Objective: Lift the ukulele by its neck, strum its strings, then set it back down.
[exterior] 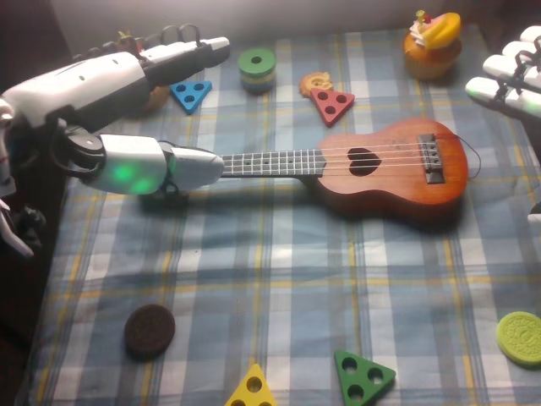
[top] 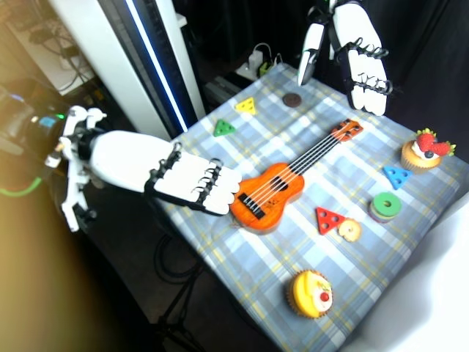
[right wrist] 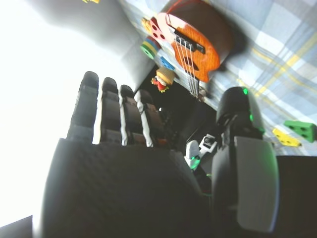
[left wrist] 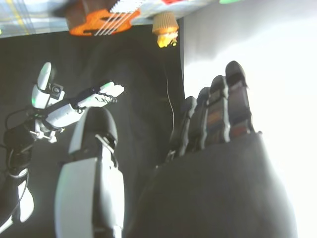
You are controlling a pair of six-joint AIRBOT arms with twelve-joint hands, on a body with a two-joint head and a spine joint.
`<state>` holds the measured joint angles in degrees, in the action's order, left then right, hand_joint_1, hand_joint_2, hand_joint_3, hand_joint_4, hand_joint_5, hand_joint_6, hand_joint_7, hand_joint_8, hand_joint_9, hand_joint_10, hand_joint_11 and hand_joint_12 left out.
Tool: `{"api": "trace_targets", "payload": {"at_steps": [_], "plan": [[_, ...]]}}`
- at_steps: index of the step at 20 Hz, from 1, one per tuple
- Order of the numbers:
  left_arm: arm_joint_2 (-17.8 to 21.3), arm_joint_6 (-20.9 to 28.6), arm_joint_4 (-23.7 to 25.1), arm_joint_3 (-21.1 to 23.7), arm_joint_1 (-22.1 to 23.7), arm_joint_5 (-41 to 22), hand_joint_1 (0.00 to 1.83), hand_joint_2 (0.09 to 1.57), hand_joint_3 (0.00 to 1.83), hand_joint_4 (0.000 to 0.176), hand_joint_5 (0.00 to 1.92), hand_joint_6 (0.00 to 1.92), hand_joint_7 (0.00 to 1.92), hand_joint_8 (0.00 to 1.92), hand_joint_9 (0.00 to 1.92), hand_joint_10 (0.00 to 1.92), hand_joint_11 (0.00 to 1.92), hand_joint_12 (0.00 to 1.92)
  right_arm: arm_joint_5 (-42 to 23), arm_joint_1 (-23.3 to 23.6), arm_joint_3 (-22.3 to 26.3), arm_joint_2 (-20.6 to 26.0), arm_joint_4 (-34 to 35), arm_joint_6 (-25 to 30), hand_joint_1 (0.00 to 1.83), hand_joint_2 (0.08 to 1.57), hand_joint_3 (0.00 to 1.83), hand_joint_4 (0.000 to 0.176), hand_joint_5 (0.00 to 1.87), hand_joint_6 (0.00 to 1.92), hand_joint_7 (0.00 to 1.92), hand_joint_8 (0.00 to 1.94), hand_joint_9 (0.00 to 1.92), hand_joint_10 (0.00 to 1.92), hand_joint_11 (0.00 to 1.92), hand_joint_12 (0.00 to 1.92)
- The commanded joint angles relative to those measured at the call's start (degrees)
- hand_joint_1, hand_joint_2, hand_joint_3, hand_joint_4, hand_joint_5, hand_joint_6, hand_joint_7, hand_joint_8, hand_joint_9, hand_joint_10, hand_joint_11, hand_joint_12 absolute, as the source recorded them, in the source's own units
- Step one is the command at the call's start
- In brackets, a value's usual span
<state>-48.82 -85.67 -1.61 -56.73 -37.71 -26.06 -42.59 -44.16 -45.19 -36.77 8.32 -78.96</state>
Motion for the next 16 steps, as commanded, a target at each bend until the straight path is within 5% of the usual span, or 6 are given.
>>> {"api": "trace_targets", "payload": {"at_steps": [1, 3, 6, 9, 11, 16], "plan": [[-0.79, -0.99, 0.01, -0.55, 1.25, -3.01, 0.65, 1.06, 0.0, 0.003, 0.0, 0.0, 0.01, 0.01, 0.02, 0.01, 0.01, 0.0, -7.45, 0.73, 0.07, 0.84, 0.2, -0.16, 0.49, 1.15, 0.0, 0.023, 0.0, 0.0, 0.0, 0.0, 0.0, 0.0, 0.0, 0.0], [-2.89, -2.95, 0.01, -2.13, 2.24, 1.34, 0.59, 1.06, 0.0, 0.006, 0.02, 0.01, 0.07, 0.02, 0.09, 0.04, 0.02, 0.01, -8.27, 0.73, 0.34, 1.43, 0.2, -0.16, 0.52, 1.16, 0.01, 0.032, 0.0, 0.0, 0.0, 0.0, 0.0, 0.0, 0.0, 0.0], [-6.16, -4.77, -0.73, -4.92, 3.71, 5.84, 0.75, 1.01, 0.0, 0.052, 0.09, 0.01, 0.14, 0.01, 0.18, 0.04, 0.0, 0.25, -9.25, 0.73, 0.68, 2.08, 0.21, -0.16, 0.53, 1.17, 0.01, 0.0, 0.0, 0.0, 0.0, 0.0, 0.0, 0.0, 0.0, 0.0], [-9.05, -12.91, -7.38, -6.67, 3.29, 7.59, 0.83, 1.01, 0.0, 0.048, 0.12, 0.01, 0.21, 0.01, 0.19, 0.05, 0.0, 0.87, -9.57, 0.73, 0.74, 2.22, 0.21, -0.16, 0.54, 1.18, 0.01, 0.0, 0.0, 0.0, 0.0, 0.0, 0.0, 0.0, 0.0, 0.0], [-10.89, -16.61, -11.02, -7.88, 2.63, 7.92, 0.85, 1.03, 0.0, 0.021, 0.17, 0.01, 0.25, 0.02, 0.22, 0.09, 0.0, 1.24, -9.57, 0.73, 0.72, 2.27, 0.21, -0.16, 0.49, 1.18, 0.01, 0.0, 0.0, 0.0, 0.0, 0.0, 0.0, 0.0, 0.0, 0.0], [-14.83, -27.58, -24.16, -11.49, 0.38, 8.92, 0.92, 1.2, 0.01, 0.038, 0.31, 0.04, 0.32, 0.03, 0.25, 0.12, 0.0, 1.24, -10.04, 0.73, 0.88, 2.26, 0.21, -0.11, 0.47, 1.18, 0.0, 0.0, 0.0, 0.0, 0.0, 0.0, 0.0, 0.0, 0.0, 0.0]]}}
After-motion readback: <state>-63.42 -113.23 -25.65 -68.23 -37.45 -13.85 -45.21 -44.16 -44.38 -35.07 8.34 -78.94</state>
